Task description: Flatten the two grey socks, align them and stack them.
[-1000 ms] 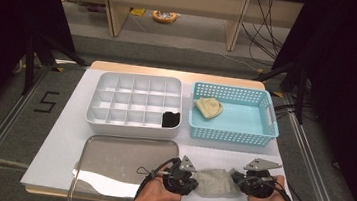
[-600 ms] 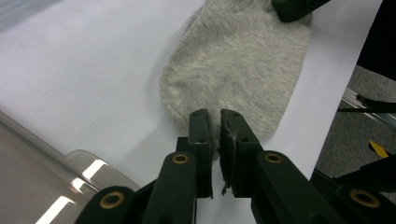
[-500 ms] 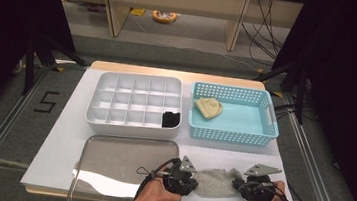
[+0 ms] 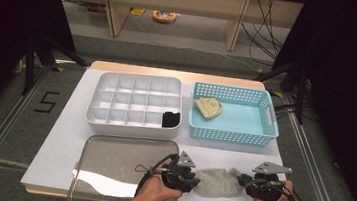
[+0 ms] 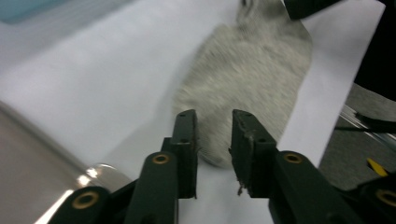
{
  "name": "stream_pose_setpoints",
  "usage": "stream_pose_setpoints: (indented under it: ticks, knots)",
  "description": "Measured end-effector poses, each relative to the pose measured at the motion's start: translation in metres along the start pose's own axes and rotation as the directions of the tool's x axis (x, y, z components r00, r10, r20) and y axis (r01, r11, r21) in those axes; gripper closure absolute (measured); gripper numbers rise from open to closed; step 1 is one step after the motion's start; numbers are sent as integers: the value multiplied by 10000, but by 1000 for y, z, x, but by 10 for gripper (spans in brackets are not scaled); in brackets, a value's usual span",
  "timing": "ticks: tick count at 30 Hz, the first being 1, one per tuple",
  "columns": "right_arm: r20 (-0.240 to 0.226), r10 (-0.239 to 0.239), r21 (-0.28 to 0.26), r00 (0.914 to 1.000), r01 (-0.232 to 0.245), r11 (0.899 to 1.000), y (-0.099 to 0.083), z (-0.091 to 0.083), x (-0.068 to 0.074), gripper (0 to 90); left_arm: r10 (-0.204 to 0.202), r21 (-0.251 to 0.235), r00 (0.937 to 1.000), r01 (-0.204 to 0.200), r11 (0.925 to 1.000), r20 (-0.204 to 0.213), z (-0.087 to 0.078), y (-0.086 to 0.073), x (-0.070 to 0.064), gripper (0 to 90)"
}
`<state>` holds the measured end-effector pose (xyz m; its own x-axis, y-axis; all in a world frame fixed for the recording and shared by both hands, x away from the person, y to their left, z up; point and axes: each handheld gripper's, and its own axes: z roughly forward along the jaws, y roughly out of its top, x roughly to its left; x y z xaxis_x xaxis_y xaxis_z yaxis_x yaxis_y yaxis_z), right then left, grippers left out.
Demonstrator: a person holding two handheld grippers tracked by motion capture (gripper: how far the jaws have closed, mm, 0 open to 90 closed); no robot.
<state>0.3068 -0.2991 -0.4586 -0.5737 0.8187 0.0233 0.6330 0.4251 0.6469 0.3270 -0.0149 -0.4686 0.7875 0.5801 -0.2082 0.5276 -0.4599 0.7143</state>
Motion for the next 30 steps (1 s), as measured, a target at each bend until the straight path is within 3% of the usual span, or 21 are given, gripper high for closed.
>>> stream_pose_setpoints:
  ticks: [3, 4, 6, 8, 9, 10, 11, 12, 14, 15, 16, 20, 21, 23, 25, 28, 30]
  knots:
    - [-41, 319, 126, 9995, -318, 9994, 1, -1, 5, 755, -88, 85, 9999, 89, 9999, -114, -2, 2, 3, 649]
    - [-189, 336, 78, 9993, -335, 9994, 1, -1, 4, 746, -324, 325, 9993, 330, 9989, -190, 1, 2, 6, 606]
    - [-10, 169, 17, 9999, -169, 9999, 0, -2, 3, 736, -406, 509, 9991, 413, 9978, -153, 6, 0, 7, 592]
    - [-127, 568, 45, 9983, -567, 9984, 0, -3, 4, 725, -391, 607, 9992, 398, 9974, -127, 9, -1, 7, 566]
    - [-127, 568, 45, 9983, -567, 9984, 0, -3, 4, 725, -533, 686, 9985, 539, 9962, -105, 13, -3, 6, 566]
    - [-37, 167, -92, 9999, -168, 9998, 0, -2, 1, 720, -651, 794, 9979, 649, 9947, 4, 17, -5, 5, 556]
    - [-62, 133, -95, 9999, -133, 9999, 0, -2, 1, 712, -522, 738, 9986, 527, 9959, -88, 18, -5, 3, 556]
    - [-153, 440, 67, 9989, -439, 9990, 0, -3, 3, 706, -289, 791, 9995, 300, 9964, -145, 18, -4, 1, 566]
    - [-185, 89, -103, 9998, -91, 9999, 0, 0, 1, 697, -75, 835, 9999, 86, 9965, -141, 19, -5, -3, 630]
    - [-278, 563, 20, 9980, -562, 9984, 0, -1, 5, 692, 70, 724, 9996, -50, 9974, -270, 20, -6, -6, 630]
    - [-460, 490, 83, 9977, -487, 9988, 0, 1, 5, 682, 178, 850, 9995, -155, 9963, -264, 20, -6, -7, 681]
    - [-470, 499, 56, 9976, -497, 9987, 0, 1, 5, 679, -65, 624, 9997, 80, 9980, -242, 22, -7, -9, 747]
    - [-331, 275, -22, 9991, -276, 9996, 0, 1, 5, 676, 34, 671, 9997, -18, 9977, -241, 21, -7, -10, 775]
    - [-388, 469, -57, 9981, -472, 9989, 0, 0, 5, 673, 189, 692, 9995, -172, 9975, -247, 22, -6, -11, 815]
    - [-445, 436, -119, 9981, -442, 9990, 0, 0, 5, 658, 364, 836, 9993, -355, 9959, -91, 21, -4, -8, 824]
    - [-509, 595, -218, 9969, -607, 9979, 0, -1, 5, 645, 276, 1201, 9990, -317, 9923, 354, 18, 0, 3, 829]
    - [-506, 506, -262, 9974, -519, 9983, 0, -1, 4, 641, 160, 1207, 9992, -204, 9925, 375, 18, 0, 3, 829]
